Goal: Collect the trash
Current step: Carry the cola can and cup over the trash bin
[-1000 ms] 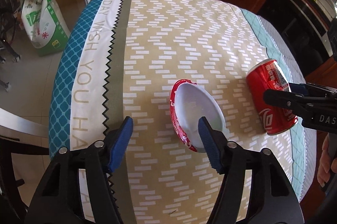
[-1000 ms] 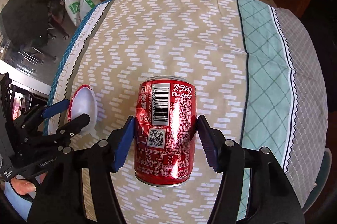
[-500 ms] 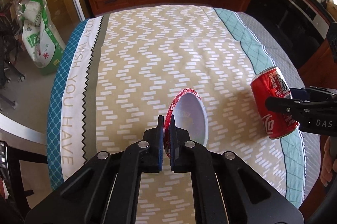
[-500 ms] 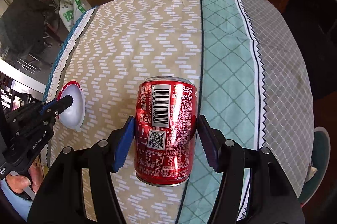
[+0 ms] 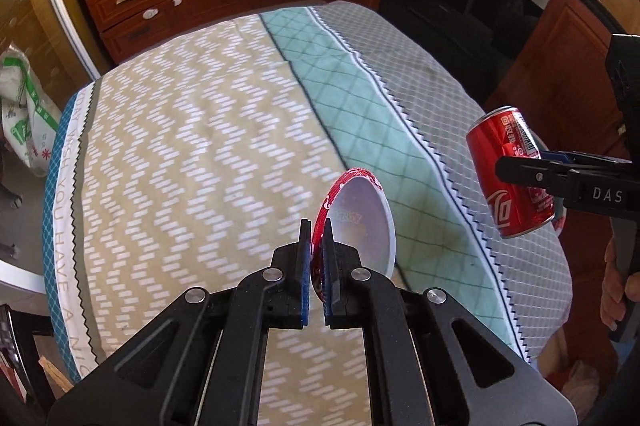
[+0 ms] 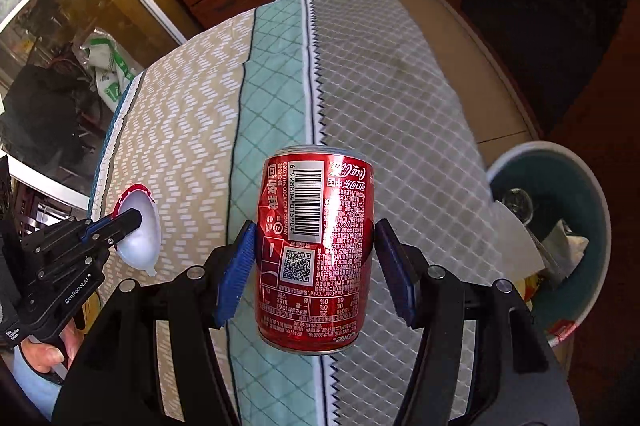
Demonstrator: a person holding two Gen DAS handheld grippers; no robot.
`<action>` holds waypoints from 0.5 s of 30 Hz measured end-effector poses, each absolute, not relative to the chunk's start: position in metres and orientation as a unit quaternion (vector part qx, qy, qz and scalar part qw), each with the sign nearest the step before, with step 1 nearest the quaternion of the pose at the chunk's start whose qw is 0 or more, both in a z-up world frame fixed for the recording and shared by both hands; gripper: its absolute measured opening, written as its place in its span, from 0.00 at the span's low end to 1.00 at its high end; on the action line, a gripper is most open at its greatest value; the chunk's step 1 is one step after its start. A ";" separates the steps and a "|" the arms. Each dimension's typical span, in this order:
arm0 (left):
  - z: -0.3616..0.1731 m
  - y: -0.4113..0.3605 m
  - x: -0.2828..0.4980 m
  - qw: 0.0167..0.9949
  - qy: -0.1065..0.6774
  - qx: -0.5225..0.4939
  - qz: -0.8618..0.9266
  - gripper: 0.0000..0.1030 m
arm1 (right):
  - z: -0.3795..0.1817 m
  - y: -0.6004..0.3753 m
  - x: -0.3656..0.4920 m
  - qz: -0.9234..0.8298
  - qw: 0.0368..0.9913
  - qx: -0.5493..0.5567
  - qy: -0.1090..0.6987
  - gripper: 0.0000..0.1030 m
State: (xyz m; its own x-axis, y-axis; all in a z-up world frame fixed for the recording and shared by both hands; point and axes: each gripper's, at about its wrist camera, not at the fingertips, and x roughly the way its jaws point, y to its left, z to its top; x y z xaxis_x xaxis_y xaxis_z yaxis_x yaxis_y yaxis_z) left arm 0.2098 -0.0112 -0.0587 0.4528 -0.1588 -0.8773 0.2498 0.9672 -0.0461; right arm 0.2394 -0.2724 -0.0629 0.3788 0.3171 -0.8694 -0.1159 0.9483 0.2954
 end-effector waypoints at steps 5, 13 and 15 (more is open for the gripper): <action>-0.055 -0.068 0.204 0.845 0.508 0.076 -0.151 0.05 | -0.060 -0.337 0.216 0.095 0.838 0.124 0.523 0.56; -0.054 -0.156 0.202 0.829 0.507 0.122 -0.200 0.05 | -0.068 -0.432 0.181 0.036 0.845 0.172 0.505 0.56; -0.056 -0.178 0.200 0.825 0.508 0.131 -0.211 0.05 | -0.070 -0.452 0.174 0.025 0.845 0.179 0.503 0.56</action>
